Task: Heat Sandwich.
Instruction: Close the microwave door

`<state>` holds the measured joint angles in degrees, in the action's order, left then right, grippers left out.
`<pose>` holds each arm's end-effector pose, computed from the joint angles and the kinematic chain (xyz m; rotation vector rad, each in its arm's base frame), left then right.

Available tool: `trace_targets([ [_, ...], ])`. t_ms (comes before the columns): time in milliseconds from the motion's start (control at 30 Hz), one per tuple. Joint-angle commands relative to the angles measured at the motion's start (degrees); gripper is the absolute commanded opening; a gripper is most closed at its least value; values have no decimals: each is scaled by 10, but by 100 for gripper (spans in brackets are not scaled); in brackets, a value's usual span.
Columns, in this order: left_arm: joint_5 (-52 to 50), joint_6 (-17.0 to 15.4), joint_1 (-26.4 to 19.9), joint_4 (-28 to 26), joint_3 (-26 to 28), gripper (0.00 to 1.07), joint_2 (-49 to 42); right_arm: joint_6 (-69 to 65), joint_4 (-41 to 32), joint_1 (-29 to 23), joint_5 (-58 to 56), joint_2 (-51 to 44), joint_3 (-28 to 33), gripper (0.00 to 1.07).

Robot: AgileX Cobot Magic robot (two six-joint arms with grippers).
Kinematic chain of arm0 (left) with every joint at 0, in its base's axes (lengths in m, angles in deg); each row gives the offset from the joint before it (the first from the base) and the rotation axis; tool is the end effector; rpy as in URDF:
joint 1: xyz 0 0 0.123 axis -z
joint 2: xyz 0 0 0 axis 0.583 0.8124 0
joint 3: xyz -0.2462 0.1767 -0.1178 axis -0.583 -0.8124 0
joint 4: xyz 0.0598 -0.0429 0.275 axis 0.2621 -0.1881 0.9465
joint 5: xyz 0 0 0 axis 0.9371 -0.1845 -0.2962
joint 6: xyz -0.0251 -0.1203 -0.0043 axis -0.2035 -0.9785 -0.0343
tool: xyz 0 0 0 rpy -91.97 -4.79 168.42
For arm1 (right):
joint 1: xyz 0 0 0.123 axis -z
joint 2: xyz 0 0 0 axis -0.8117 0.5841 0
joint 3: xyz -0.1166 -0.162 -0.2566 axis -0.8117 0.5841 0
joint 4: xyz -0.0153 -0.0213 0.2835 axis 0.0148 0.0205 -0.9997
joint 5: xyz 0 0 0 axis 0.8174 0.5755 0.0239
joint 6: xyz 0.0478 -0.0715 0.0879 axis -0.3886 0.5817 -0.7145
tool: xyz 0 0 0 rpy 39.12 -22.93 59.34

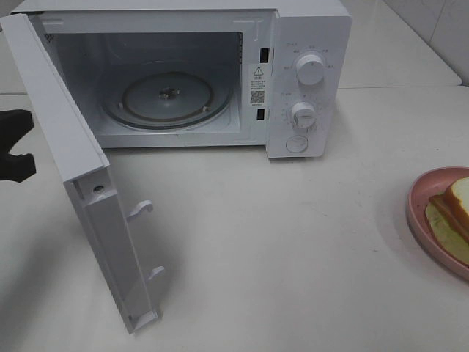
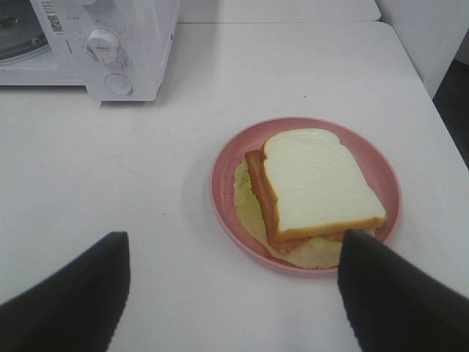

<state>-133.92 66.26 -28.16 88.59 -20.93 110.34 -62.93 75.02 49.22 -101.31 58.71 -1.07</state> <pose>0.2611 -0.0697 0.1854 0.3747 1.7536 -0.3101 0.0156 -0.0061 0.2852 -0.0032 1.9807 0.0263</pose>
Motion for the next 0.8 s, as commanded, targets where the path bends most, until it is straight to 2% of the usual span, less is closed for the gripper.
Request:
trace_targets([
  [33, -13, 2, 31, -28, 18, 0, 25, 5, -3, 4, 4, -15, 1, 75],
  [200, -13, 2, 72, -54, 46, 0, 63, 5, -3, 4, 4, -15, 1, 75],
  [233, -13, 2, 92, -72, 60, 0, 78, 5, -3, 4, 4, -15, 1, 75],
  [300, -13, 2, 100, -80, 65, 0, 85, 5, -3, 4, 4, -15, 1, 75],
  [400, -13, 5, 141, -112, 96, 0, 116, 5, -3, 4, 4, -15, 1, 75],
  [467, -13, 5, 149, -119, 105, 0, 124, 5, -3, 4, 4, -15, 1, 75],
  [667, -8, 29, 210, -166, 174, 0, 180, 5, -3, 4, 4, -15, 1, 75],
  [800, -7, 30, 233, -195, 203, 0, 201, 5, -3, 4, 4, -15, 1, 75],
])
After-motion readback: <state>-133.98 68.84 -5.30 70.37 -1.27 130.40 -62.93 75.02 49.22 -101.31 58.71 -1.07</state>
